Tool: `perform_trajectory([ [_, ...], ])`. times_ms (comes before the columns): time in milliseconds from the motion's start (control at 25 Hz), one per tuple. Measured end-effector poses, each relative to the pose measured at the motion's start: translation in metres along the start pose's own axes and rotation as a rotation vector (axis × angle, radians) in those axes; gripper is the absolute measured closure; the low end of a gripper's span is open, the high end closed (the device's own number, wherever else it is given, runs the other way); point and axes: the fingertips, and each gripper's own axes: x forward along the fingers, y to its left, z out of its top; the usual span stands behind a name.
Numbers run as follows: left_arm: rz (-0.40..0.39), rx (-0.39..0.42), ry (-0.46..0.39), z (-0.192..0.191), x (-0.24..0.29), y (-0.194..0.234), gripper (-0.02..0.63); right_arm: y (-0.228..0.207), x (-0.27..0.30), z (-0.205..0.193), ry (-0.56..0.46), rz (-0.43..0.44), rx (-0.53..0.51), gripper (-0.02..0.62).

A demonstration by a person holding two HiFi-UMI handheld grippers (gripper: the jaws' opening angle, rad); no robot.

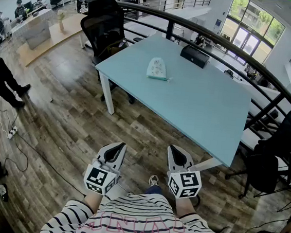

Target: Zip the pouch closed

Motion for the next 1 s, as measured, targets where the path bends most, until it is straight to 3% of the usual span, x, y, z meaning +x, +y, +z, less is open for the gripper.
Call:
perform_trajectory([
  [360,-0.004,-0.003,0.005,-0.005,0.006,-0.001,0.581,-0.005,0.002,-0.005,0.004,-0.002,0.008,0.569],
  [880,-0.013,-0.031,-0.009,-0.010,0.019,0.011,0.578,-0.017,0.021,0.001,-0.070,0.028,0.113,0.560],
  [920,-0.017,-0.038,-0.007,-0.011,0.022,0.013,0.578,-0.020,0.025,0.001,-0.070,0.031,0.116,0.543],
  [1000,-0.022,-0.047,0.001,-0.013,0.031,0.016,0.578,-0.025,0.034,0.001,-0.065,0.041,0.124,0.420],
])
